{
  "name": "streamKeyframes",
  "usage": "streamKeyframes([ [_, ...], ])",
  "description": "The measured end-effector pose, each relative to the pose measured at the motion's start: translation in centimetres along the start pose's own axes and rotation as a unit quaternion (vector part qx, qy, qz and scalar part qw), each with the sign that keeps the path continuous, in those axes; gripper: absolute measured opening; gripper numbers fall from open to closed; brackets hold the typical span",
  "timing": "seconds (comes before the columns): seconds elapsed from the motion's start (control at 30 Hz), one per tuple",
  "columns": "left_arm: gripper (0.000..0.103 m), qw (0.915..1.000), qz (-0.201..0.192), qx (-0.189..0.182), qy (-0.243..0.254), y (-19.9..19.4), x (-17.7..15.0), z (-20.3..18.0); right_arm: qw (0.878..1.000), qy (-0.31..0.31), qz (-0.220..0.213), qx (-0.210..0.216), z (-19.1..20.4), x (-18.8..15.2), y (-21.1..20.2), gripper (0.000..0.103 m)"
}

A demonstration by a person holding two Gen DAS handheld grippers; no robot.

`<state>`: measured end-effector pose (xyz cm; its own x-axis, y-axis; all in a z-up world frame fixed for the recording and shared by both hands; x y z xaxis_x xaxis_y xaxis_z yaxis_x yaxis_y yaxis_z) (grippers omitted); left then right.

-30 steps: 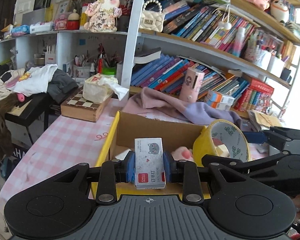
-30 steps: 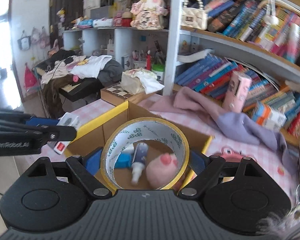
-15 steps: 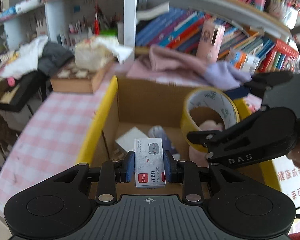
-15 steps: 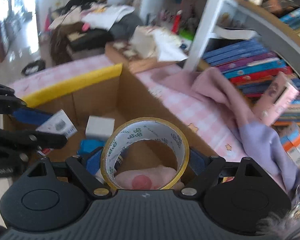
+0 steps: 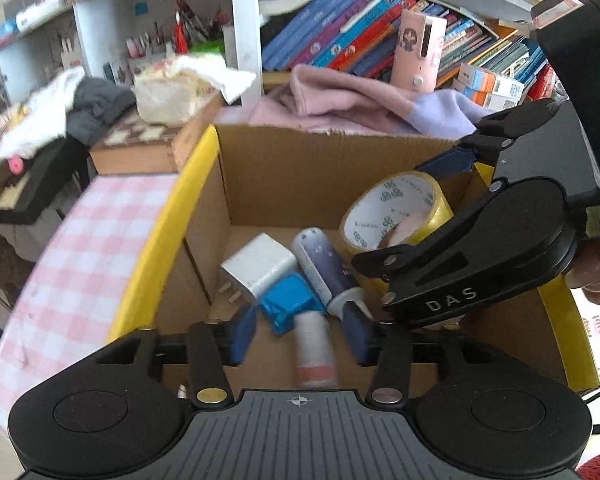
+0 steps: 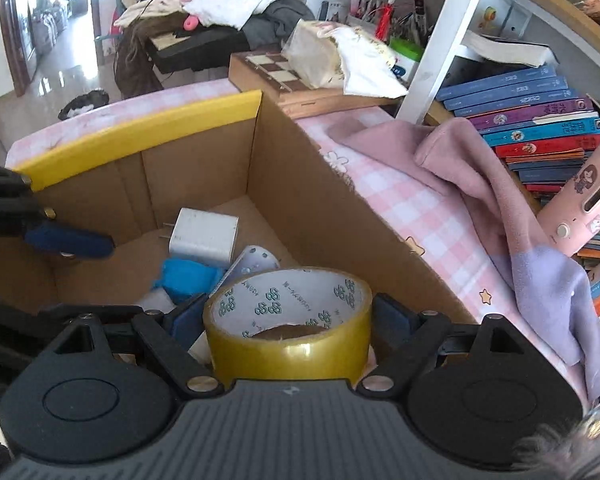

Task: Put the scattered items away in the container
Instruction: 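Lower card box and tape roll into the yellow box with both tools, then open both grippers and withdraw both tools up from the yellow box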

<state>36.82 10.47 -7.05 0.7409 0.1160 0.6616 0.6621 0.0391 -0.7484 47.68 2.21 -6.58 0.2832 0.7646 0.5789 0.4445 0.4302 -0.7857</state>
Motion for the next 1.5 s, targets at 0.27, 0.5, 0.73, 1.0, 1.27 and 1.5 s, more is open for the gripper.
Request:
streamKeyframes([
  [0.27, 0.073, 0.9982, -0.060, 0.001, 0.007, -4.7, 0.5, -0.3, 0.999, 0.030, -0.045, -0.007, 0.1, 0.0, -4.4, 0.088],
  [0.5, 0.080, 0.9955, -0.093, -0.017, 0.003, -8.6, 0.5, -0.4, 0.994, 0.063, -0.085, -0.036, 1.0, -0.9, -9.1, 0.089],
  [0.73, 0.086, 0.9917, -0.126, -0.022, 0.013, -12.1, -0.8, -0.5, 0.980, 0.130, -0.115, -0.097, 2.0, -3.0, -13.1, 0.089],
  [1.0, 0.088, 0.9913, -0.127, -0.035, -0.002, -14.0, -3.2, 0.8, 0.961, 0.184, -0.131, -0.161, 4.7, -6.1, -16.9, 0.089],
  [1.27, 0.089, 0.9916, -0.121, -0.042, -0.020, -15.6, -6.0, 1.7, 0.947, 0.221, -0.136, -0.191, 8.3, -8.5, -19.9, 0.089],
  [1.5, 0.094, 0.9922, -0.120, -0.033, -0.014, -17.8, -9.0, 2.1, 0.945, 0.239, -0.132, -0.183, 12.6, -10.2, -21.2, 0.089],
])
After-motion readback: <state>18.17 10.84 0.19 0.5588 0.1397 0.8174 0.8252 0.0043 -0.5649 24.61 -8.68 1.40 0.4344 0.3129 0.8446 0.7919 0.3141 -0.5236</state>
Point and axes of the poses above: each gripper's, at about its wrist camera, not at the fingertips, and y roughly the way its jaws point, z to its left, x to its top, the point moved 4 cm from there along y, roughly the way its jaws point, and after that the axes turned 5 degrees about -y, right-handed, at the moved point
